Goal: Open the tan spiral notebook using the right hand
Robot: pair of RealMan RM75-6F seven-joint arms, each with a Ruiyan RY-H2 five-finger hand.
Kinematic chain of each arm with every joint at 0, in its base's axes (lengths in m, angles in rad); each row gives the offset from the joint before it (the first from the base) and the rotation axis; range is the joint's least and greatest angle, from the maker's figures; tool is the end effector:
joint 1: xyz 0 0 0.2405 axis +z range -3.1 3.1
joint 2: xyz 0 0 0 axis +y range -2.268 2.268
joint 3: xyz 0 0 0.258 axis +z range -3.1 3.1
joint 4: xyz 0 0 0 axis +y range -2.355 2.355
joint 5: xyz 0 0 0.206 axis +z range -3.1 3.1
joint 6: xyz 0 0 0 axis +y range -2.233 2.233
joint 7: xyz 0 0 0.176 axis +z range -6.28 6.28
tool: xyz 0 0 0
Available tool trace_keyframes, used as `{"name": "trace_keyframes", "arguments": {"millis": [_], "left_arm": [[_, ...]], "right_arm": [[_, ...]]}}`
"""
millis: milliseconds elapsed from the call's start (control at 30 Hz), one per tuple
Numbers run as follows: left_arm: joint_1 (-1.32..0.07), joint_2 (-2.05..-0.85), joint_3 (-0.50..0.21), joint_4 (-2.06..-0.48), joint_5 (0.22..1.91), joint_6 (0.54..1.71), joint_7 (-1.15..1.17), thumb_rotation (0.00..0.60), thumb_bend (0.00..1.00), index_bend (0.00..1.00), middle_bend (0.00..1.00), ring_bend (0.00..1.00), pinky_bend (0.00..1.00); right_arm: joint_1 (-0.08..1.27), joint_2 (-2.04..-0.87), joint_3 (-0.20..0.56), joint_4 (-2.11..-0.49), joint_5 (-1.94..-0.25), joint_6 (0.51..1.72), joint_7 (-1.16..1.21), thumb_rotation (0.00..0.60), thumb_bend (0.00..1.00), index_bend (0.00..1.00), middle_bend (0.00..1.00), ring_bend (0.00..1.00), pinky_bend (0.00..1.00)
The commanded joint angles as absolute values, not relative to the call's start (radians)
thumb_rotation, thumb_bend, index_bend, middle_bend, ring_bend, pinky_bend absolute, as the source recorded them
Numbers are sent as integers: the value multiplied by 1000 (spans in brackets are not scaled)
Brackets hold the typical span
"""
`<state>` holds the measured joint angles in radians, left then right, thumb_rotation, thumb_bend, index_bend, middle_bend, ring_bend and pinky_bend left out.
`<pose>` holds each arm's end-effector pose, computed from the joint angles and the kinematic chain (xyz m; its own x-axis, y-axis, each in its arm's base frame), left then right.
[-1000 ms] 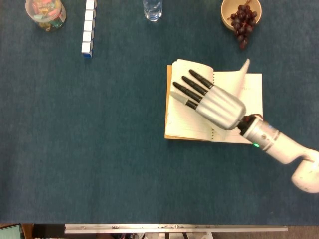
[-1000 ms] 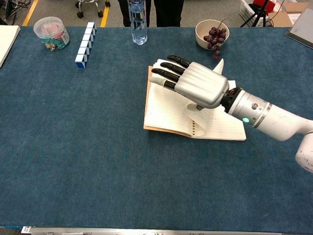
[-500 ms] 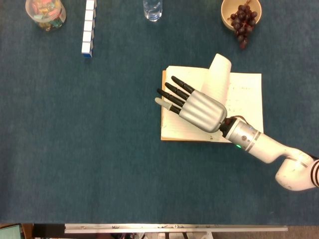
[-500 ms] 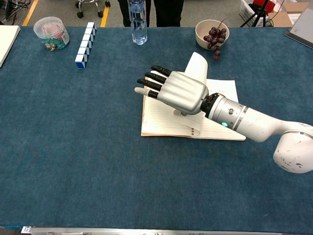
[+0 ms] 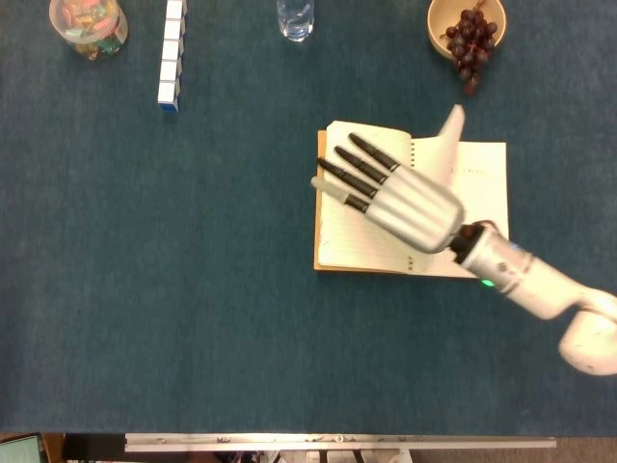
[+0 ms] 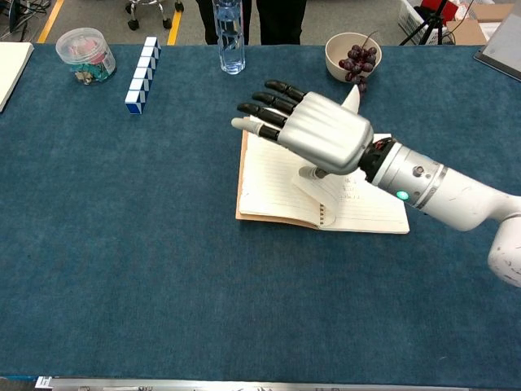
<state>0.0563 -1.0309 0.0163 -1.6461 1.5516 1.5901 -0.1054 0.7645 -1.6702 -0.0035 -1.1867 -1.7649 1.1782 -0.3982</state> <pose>-0.3258 0.1545 0.1911 0.3516 0.0146 0.9360 0.9333 0.0726 -0.3517 -0.1091 -0.3244 -0.0568 0.6726 0.2662 0.6904 -0.3085 -0.7472 0.5887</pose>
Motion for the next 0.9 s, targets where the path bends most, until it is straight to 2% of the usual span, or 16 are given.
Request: {"name": "trace_keyframes", "arguments": {"millis": [33,300,600,900], "left_arm": [[55,-1032,17,-1646,1553,1589,-104,600,509,318,280,166,166],[52,-1032,15,-1648,1555,1585,-101,600,509,317,280,166,166],[51,-1032,13,-1645,1548,1583,-104,600,509,318,280,166,166],[33,-1045,2,-1631,1545,1566,-108,600,509,318,281,166,166]], "right_arm": [[726,-1571,10,-1280,-1760,1243,-398,600,94,0,68,0,8],[664,-1442,11,-1366,-1741,1299,-396,600,94,0,70,0,8],[591,-1376,-14,-1372,-1736,1346,-396,600,94,0,73,0,8],[437,-1249,-44,-1496,-1626,1400,-468,600,129,0,104,0,14]]}}
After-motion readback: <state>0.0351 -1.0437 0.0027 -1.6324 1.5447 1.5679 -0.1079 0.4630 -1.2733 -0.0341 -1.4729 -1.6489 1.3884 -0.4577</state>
